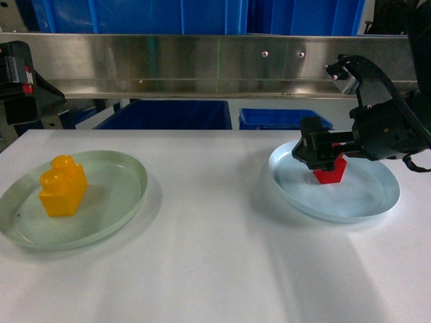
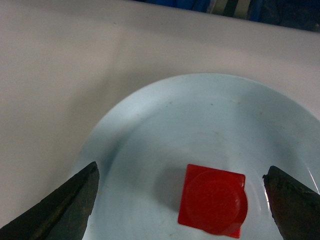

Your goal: Sort and place red and yellow blocks in left bins

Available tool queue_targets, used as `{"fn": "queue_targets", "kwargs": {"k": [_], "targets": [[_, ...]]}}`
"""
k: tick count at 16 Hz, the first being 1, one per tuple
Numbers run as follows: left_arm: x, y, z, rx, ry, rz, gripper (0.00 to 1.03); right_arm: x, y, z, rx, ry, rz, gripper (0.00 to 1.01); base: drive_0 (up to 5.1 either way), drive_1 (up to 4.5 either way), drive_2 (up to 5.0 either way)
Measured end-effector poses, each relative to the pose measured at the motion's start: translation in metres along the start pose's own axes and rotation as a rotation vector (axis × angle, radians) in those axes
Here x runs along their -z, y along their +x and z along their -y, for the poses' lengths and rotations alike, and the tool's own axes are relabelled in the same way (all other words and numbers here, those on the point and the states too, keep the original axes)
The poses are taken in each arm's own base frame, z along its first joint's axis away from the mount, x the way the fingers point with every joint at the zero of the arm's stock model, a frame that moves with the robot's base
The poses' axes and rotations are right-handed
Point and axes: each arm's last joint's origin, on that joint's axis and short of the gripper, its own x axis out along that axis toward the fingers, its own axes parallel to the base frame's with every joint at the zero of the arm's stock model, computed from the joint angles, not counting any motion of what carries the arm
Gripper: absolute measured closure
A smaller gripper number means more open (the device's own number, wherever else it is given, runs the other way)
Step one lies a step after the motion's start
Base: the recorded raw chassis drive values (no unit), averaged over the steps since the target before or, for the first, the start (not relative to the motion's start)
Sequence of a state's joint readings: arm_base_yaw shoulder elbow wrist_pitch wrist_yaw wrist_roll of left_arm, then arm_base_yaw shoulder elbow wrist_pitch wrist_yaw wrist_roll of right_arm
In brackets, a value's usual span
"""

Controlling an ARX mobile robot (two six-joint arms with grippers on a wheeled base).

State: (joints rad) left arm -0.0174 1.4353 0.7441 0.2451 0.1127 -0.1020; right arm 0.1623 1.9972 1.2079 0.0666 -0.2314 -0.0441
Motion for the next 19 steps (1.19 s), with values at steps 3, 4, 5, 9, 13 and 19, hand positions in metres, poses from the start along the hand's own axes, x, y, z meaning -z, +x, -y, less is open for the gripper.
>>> {"fn": "queue_targets", "kwargs": {"k": [3,4,5,9,13,19], "targets": [[0.0,0.0,0.0,0.0,0.0,0.001,0.05,-0.001,0.007,0.008,0.012,0.019,-0.034,0.03,0.0,0.0,0.0],[0.0,0.0,0.0,0.0,0.0,0.001,0.05,0.001,0.008,0.008,0.012,0.022,-0.041,0.03,0.0,0.0,0.0],[0.0,0.0,0.0,0.0,0.0,0.001,0.05,0.001,0.008,0.008,0.011,0.023,-0.044,0.03,0.0,0.0,0.0],[0.0,0.0,0.0,0.0,0.0,0.0,0.05,0.003,0.009,0.01,0.011,0.036,-0.051,0.03,0.0,0.0,0.0],[0.0,0.0,0.0,0.0,0.0,0.0,0.05,0.012,0.024,0.007,0.004,0.035,-0.041,0.04,0.0,0.0,0.0],[0.0,0.0,0.0,-0.001,0.0,0.0,0.05,0.011,-0.112,-0.02,0.023,0.144,0.215,0.74,0.0,0.0,0.0]]}}
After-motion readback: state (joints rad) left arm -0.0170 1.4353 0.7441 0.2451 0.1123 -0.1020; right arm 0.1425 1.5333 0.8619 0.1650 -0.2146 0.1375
